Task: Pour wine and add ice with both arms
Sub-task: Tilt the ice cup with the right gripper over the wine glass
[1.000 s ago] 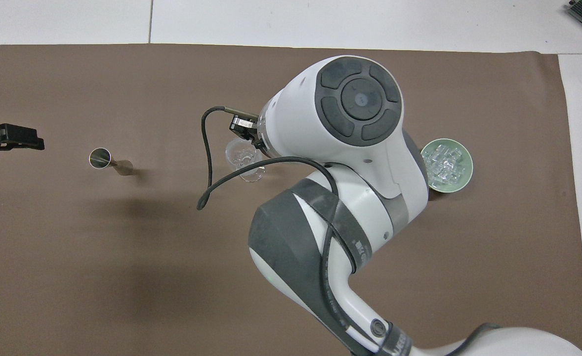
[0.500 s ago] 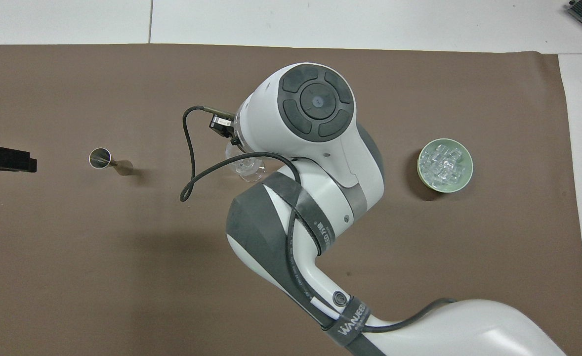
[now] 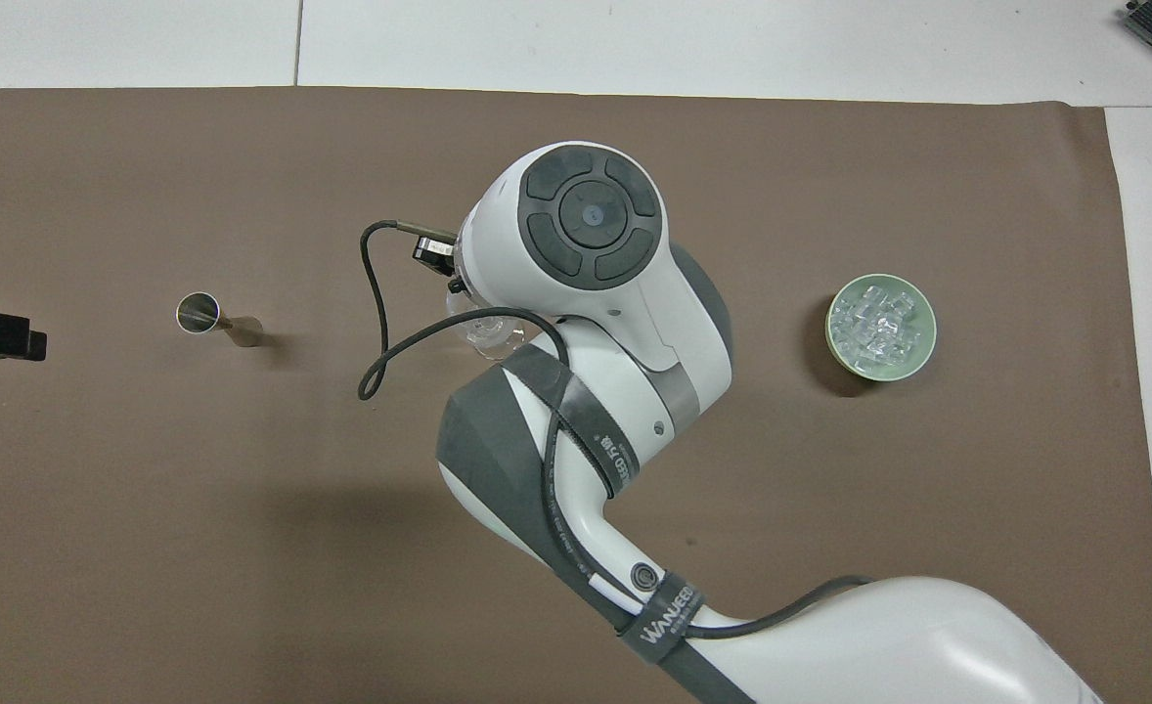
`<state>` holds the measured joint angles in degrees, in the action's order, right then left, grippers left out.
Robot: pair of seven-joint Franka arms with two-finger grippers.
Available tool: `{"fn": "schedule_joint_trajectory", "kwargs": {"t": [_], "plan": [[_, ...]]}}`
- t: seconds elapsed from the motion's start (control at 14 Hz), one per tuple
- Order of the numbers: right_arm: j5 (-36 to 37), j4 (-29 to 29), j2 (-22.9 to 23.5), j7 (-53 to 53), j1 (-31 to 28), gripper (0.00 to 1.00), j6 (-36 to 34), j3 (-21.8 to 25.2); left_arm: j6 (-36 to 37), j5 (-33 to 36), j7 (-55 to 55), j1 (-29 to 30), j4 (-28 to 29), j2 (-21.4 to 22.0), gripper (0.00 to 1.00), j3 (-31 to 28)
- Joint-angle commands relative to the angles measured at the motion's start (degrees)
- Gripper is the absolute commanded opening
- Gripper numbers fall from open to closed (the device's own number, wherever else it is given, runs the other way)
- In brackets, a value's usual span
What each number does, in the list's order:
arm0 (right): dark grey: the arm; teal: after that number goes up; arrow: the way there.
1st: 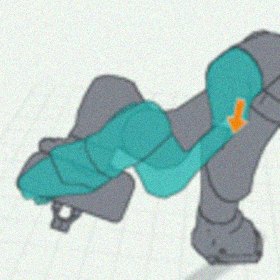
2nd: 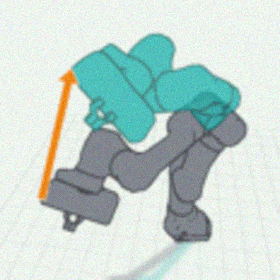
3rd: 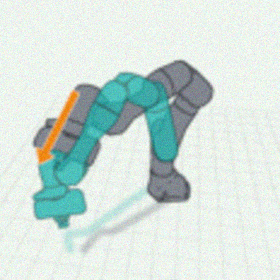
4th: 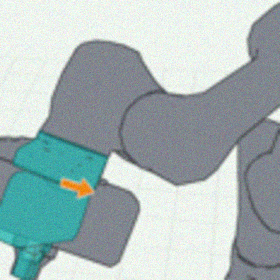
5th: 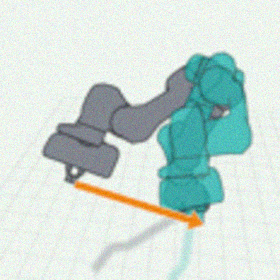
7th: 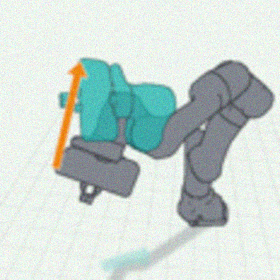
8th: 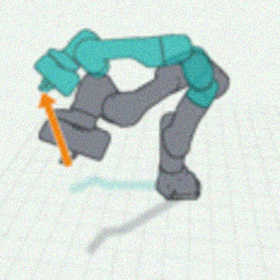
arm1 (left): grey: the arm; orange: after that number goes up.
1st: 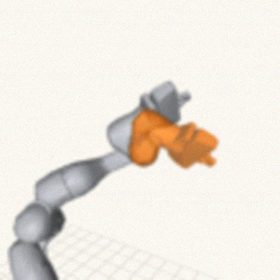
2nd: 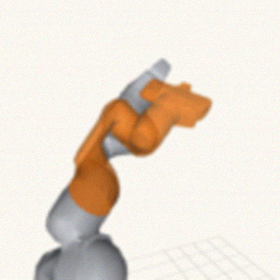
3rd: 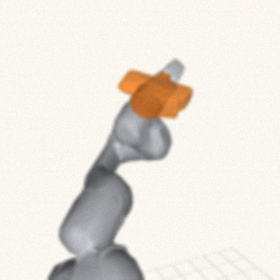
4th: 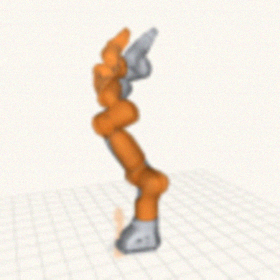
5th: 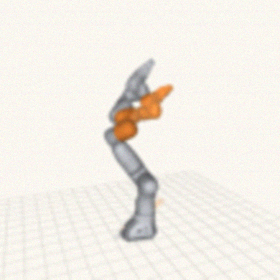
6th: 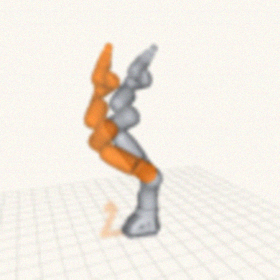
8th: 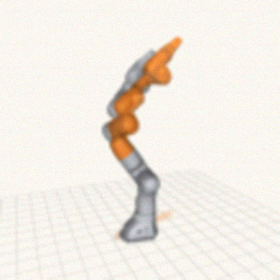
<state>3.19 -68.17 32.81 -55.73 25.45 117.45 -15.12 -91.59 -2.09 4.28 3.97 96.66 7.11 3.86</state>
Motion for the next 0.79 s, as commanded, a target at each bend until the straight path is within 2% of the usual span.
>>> {"fn": "schedule_joint_trajectory", "kwargs": {"t": [0.0,0.07,0.29,0.71], "plan": [[1.47,0.85,0.5,-1.84,0.39,0.32,0.24,-0.08,1.59,1.74,0.55,-0.81,-0.15,0.09,1.0,-0.08],[1.47,0.76,0.5,-1.84,0.47,0.41,0.24,-0.17,1.77,2.09,0.64,-0.81,-0.06,0.18,1.0,-0.08],[1.47,0.76,0.5,-1.75,0.48,0.47,0.24,-0.26,2.29,3.24,0.37,-0.81,-0.33,0.18,1.0,0.45],[1.47,0.85,0.5,-1.75,0.74,0.48,-0.02,-0.26,1.68,2.27,0.28,-0.81,-0.85,0.18,1.0,0.63]]}}
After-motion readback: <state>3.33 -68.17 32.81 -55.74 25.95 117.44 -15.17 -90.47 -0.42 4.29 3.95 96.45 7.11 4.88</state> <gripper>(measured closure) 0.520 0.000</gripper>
